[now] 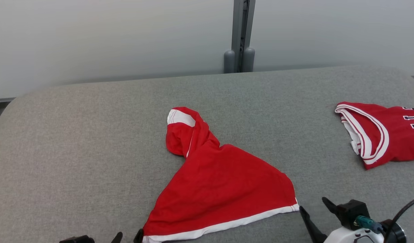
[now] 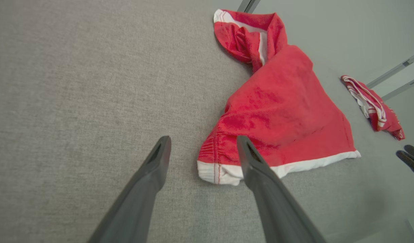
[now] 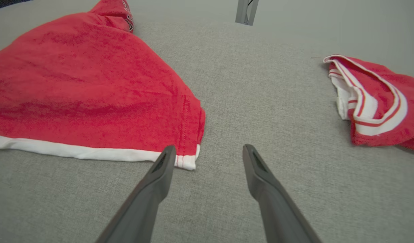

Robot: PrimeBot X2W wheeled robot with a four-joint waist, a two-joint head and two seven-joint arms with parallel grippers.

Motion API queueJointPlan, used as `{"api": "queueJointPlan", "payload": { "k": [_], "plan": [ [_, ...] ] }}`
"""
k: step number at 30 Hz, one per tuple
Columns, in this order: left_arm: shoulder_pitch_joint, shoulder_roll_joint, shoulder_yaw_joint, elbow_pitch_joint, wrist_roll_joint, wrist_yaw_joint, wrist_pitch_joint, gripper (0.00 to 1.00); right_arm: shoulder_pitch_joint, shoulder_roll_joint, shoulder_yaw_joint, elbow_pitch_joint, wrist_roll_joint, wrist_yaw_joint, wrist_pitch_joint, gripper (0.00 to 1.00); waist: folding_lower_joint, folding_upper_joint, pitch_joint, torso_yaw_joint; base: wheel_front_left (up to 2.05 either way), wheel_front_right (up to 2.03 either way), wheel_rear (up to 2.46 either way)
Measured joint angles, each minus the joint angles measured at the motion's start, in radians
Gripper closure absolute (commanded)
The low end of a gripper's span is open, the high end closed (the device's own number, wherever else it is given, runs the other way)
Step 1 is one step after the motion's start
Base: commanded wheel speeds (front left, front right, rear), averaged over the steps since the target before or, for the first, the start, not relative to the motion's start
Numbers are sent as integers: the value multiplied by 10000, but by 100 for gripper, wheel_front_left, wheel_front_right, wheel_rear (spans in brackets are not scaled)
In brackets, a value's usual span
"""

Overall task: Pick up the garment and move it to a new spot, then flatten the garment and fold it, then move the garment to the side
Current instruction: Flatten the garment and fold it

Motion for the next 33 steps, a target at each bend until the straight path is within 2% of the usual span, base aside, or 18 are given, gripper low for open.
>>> {"api": "queueJointPlan", "payload": {
  "k": [3,14,18,22,27,30,31,32,33],
  "plan": [
    [-51,-10,-284,134,-184,4,633,0,-303,-29,441,245,345,4,303,0,0,0,382,37,0,0,0],
    [-1047,23,-775,1139,-604,-23,731,0,-1433,161,811,1603,360,2,171,0,0,0,1512,361,0,0,0],
    [-1256,140,-1022,1310,-819,-105,721,0,-1687,182,955,1889,449,2,88,0,0,0,1627,466,0,0,0],
    [-1237,203,-1436,1206,-1538,-150,853,0,-1772,188,1030,2094,570,-2,-40,0,0,0,1601,496,0,0,0],
    [-970,562,-2056,859,-2184,-184,955,0,-1815,196,1089,2253,671,-4,-157,0,0,0,1562,501,0,0,0],
    [-992,744,-2171,953,-2213,-188,846,0,-1867,217,1174,2353,727,-13,-169,0,0,0,1551,522,0,0,0],
    [-1036,757,-2194,997,-2242,-188,748,0,-1889,217,1225,2389,773,-15,-169,22,0,0,1548,528,0,0,0],
    [-1097,732,-2167,1066,-2320,-188,616,0,-1924,217,1283,2428,836,-15,-165,56,0,0,1549,536,0,0,0],
    [-1189,744,-2211,1139,-2336,-188,531,13,-1965,232,1329,2452,922,-15,-167,77,0,0,1552,539,0,0,0]
  ]
}}
